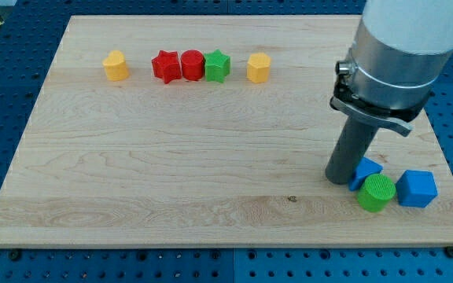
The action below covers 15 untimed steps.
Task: Move the yellow hexagon above the blue triangle
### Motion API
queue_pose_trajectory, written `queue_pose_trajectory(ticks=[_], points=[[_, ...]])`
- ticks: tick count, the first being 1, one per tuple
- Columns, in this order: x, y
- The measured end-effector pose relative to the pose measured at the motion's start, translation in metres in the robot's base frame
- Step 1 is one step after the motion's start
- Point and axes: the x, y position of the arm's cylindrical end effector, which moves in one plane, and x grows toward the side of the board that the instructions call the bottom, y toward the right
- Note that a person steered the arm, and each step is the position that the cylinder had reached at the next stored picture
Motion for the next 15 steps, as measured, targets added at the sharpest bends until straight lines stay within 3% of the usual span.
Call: queue_pose_trajectory(ticks=[3, 4, 6, 7, 8, 11, 12, 14, 15], points=[[-0.015, 0.014], [-0.071, 0.007], [-0.243, 0.019], [-0.279, -0.043], [-0.263, -0.104], [-0.169, -0.109], [-0.145, -0.102], [-0.143, -0.019], [-0.142, -0.013]])
